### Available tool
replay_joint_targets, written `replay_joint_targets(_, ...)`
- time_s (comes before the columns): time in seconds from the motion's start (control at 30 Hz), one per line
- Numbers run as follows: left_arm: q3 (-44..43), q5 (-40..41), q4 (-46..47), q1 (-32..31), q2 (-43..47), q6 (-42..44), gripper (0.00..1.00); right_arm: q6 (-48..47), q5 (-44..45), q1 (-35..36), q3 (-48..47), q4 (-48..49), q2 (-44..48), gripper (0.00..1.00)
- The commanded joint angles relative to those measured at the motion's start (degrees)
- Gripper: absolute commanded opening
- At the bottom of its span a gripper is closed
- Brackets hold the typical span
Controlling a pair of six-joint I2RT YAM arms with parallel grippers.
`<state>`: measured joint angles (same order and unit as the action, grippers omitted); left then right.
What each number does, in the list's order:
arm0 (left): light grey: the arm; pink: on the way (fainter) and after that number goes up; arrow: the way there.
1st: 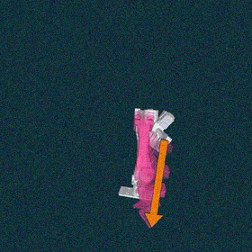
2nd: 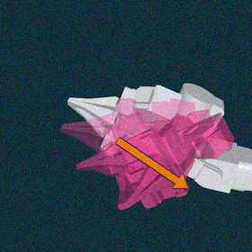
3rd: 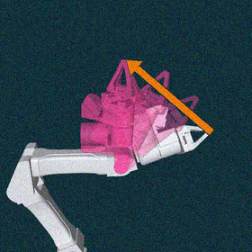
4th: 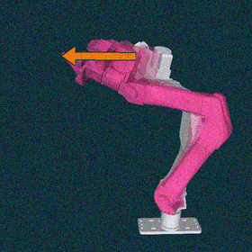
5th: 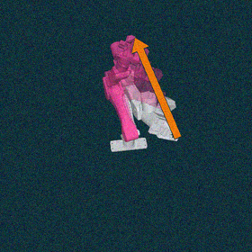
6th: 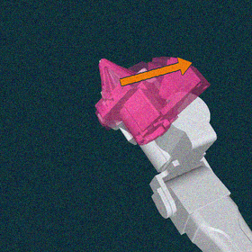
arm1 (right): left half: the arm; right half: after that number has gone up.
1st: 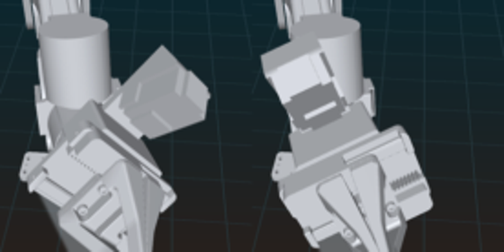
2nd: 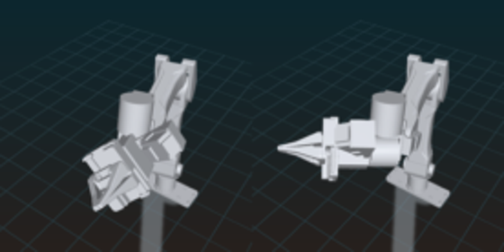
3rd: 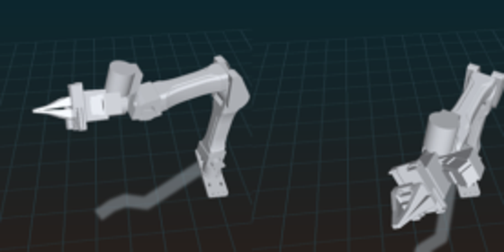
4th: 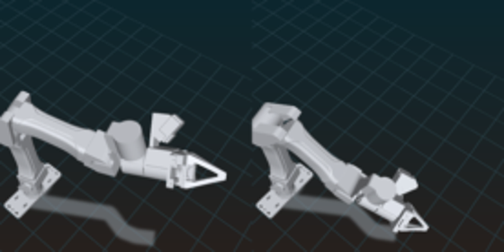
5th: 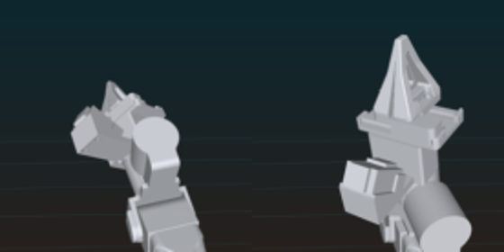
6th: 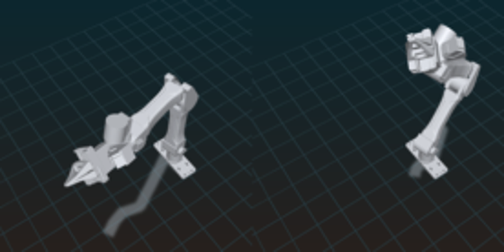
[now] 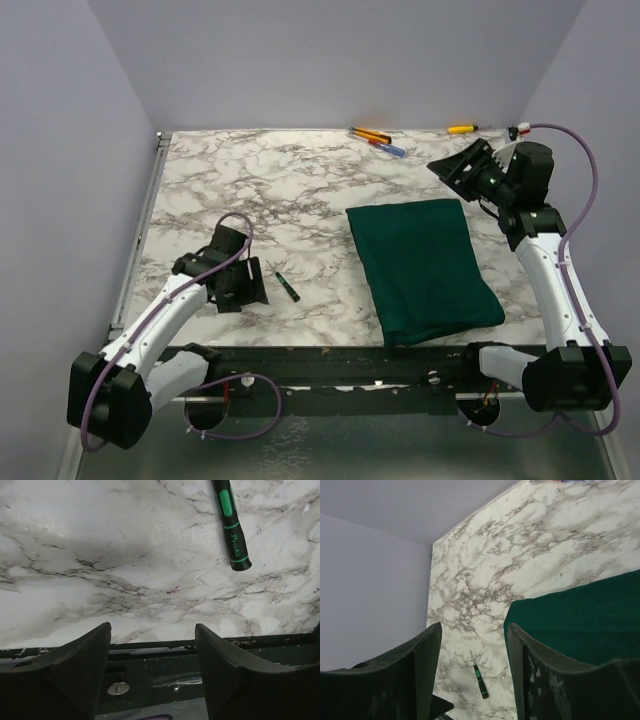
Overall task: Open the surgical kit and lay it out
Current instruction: Move the distractor to the center of the board.
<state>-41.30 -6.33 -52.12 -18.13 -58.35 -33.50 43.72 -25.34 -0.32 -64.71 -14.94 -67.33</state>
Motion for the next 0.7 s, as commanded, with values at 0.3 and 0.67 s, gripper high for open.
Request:
replay_joint_targets(0.3,-3.20,10.77,11.19,-13.55,-14.65,-9.37,0.68,1.67,4.99,0.32,2.55,-0.93,2.81,0.59)
replay_joint_targets(0.67,-4.59,13.00,14.96,-17.20,-24.32,-7.05,0.56,2.73,6.60,0.32,4.23,1.43,1.50,0.57)
